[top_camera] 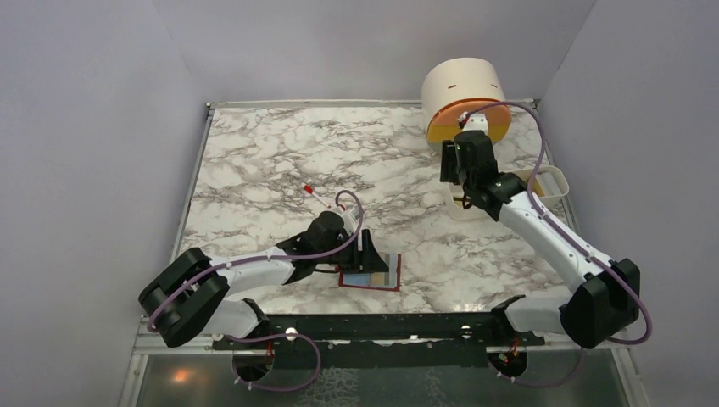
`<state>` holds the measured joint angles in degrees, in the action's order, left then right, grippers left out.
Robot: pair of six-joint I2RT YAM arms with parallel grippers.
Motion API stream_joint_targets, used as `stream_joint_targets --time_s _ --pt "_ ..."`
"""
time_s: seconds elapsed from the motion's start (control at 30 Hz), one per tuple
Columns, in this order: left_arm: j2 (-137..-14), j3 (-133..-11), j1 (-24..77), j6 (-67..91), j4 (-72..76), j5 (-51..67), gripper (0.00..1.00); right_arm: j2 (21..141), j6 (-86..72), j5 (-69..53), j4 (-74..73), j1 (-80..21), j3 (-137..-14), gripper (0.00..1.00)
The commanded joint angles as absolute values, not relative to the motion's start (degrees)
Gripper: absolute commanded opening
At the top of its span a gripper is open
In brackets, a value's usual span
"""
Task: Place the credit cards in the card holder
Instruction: Turn over the card slot in the card holder, then pick up the credit card from the storage box.
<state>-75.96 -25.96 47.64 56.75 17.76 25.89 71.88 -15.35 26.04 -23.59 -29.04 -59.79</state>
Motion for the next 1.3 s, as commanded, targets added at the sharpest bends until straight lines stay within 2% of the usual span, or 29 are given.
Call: stream_joint_targets --time_s 0.0,0.07,0.2,0.23,0.43,0.67,0.93,1.27 --pt "-72.2 -29.0 47.8 51.1 9.6 21.9 0.61 76.7 -6.8 24.1 -27.3 -21.7 -65.2 0.57" --pt "-70.5 -30.6 47.8 48.6 4.8 19.9 0.67 78.9 -5.1 24.6 -28.0 -17.5 -67.2 0.58" --pt "-66.7 -33.7 47.8 44.4 -2.8 15.4 0.96 81.2 -1.2 22.6 -27.3 -9.0 -68.7 0.58" --pt "-65.8 -34.3 47.8 43.5 -4.4 14.4 0.99 81.7 -0.2 22.5 -27.1 -7.5 -68.8 0.58" --pt "-62.7 -38.1 47.7 39.1 -13.3 9.4 0.99 84.5 9.1 23.3 -24.6 -2.3 -66.1 0.58" --pt "-60.1 -42.2 47.7 34.6 -21.2 6.3 0.99 87.1 16.0 18.1 -19.5 5.4 -63.6 0.60" --pt "-58.4 -44.0 47.7 31.0 -23.7 5.6 0.99 91.5 22.2 16.0 -18.2 10.1 -65.0 0.60" --pt "-56.9 -43.3 47.7 27.6 -24.6 1.9 0.99 97.6 25.5 17.9 -15.1 11.3 -65.8 0.58"
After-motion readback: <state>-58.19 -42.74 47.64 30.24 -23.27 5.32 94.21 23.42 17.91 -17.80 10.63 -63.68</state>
